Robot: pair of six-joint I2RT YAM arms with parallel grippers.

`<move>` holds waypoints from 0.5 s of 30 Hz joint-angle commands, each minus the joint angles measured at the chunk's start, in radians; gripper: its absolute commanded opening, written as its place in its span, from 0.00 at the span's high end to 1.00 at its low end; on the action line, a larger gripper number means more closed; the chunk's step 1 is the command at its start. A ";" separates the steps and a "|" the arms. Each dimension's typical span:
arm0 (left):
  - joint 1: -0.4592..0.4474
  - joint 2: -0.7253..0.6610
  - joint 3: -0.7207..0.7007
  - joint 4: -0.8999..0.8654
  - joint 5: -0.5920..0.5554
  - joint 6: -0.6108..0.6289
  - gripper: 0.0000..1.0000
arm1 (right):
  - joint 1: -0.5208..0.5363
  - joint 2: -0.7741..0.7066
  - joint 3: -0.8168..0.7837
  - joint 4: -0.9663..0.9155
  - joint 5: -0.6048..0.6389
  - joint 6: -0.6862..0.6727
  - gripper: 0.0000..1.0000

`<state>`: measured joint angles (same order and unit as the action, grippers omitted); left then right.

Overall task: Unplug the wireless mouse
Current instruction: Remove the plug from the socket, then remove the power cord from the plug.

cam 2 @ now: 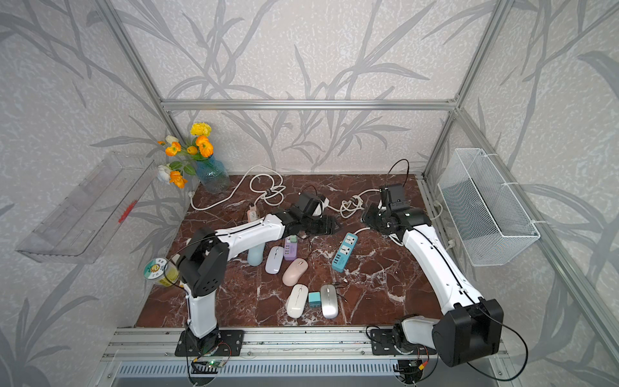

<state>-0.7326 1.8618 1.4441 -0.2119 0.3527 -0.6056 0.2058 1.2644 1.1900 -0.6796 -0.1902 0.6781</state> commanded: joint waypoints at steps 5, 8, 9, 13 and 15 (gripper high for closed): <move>0.000 -0.388 -0.232 0.217 -0.202 0.443 0.00 | 0.005 -0.031 0.033 0.123 -0.372 -0.169 1.00; -0.001 -0.506 -0.487 0.528 -0.112 0.793 0.00 | 0.044 -0.028 0.049 0.128 -0.428 -0.228 1.00; -0.002 -0.535 -0.542 0.582 -0.085 0.890 0.00 | 0.058 -0.027 0.055 0.124 -0.435 -0.248 1.00; -0.002 -0.585 -0.530 0.401 -0.046 1.131 0.00 | 0.109 -0.021 0.053 0.143 -0.508 -0.296 1.00; -0.002 -0.592 -0.532 0.377 -0.034 1.186 0.00 | 0.134 -0.013 0.058 0.135 -0.540 -0.321 1.00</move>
<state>-0.7330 1.2995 0.8944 0.1696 0.2787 0.3328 0.3183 1.2427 1.2148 -0.5709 -0.6346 0.4278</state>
